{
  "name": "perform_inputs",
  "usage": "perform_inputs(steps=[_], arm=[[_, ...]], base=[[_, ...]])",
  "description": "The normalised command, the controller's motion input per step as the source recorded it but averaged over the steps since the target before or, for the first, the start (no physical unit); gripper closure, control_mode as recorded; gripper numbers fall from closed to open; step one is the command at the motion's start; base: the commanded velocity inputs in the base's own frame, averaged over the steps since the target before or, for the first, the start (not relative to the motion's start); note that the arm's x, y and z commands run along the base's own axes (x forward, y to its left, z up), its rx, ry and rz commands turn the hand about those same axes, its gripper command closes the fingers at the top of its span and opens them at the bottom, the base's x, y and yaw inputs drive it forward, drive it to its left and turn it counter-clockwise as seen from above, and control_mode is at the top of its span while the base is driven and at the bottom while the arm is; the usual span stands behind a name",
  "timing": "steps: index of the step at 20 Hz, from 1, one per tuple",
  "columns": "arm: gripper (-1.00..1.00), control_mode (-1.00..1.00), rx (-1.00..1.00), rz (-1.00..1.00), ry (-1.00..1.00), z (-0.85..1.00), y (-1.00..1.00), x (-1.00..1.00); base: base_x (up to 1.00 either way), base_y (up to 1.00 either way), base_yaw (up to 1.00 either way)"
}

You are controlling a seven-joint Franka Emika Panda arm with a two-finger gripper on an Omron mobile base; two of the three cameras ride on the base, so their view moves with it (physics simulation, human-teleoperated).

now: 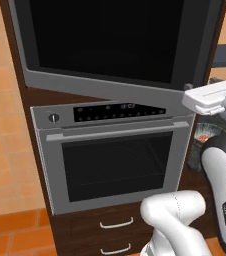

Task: Open the microwave, place the bowl with waffle inside the microwave, then close the microwave door and turn it on.

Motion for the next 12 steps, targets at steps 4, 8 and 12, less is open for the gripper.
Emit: perform_inputs(steps=[4, 8, 12], arm=[[-1.00, -1.00, 0.00, 0.00, -0.06, 0.40, -0.61, -0.70], [-1.00, -1.00, 0.00, 0.18, -0.07, 0.21, -0.21, -0.56], [-1.00, -1.00, 0.00, 0.36, 0.00, 0.00, 0.00, -0.03]], base=[[0.00, 0.00, 0.00], [0.00, 0.00, 0.00], [0.00, 0.00, 0.00]])
